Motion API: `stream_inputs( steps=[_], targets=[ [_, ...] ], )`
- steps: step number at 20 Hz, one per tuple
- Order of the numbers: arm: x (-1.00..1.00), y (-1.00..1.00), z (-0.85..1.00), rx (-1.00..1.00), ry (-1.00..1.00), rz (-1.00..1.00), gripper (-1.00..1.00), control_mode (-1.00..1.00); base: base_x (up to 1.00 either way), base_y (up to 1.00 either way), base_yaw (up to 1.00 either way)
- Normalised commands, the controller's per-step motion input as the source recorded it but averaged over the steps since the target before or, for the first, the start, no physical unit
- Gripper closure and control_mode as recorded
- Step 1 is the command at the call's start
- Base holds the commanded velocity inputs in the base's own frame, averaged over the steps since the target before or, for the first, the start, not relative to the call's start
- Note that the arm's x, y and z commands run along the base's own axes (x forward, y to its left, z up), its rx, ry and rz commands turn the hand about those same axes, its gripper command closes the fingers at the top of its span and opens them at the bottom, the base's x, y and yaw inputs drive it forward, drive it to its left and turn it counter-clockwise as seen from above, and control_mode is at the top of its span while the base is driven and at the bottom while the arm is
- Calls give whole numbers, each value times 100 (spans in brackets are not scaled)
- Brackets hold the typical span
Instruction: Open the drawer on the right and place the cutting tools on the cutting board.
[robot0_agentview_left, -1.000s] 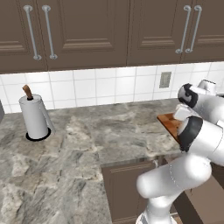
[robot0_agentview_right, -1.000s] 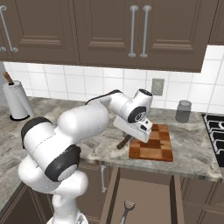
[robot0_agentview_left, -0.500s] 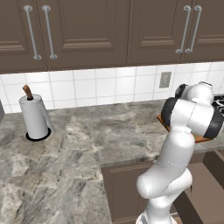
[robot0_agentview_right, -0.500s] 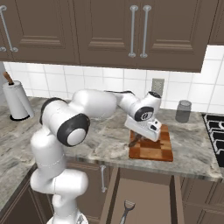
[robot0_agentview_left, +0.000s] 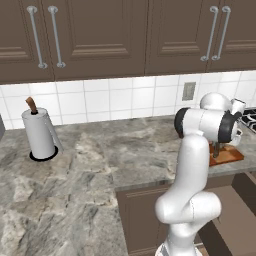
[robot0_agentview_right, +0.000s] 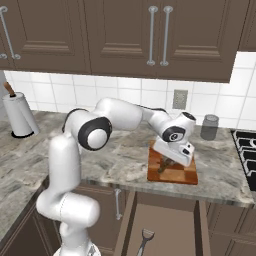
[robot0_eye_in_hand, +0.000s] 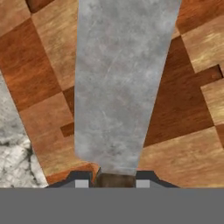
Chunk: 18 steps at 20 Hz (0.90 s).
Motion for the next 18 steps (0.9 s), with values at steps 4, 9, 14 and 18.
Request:
stream_inputs(
  steps=[4,9,14,18],
  targets=[
    [0,0,-30,0,0,0,100,-100,0,0,0],
    [5,1,-27,0,0,0,-100,-100,0,0,0],
    [3,0,-5,0,0,0,-100,-100,0,0,0],
    [-14,11,33,0,-8,0,-100,-100,0,0,0]
  ],
)
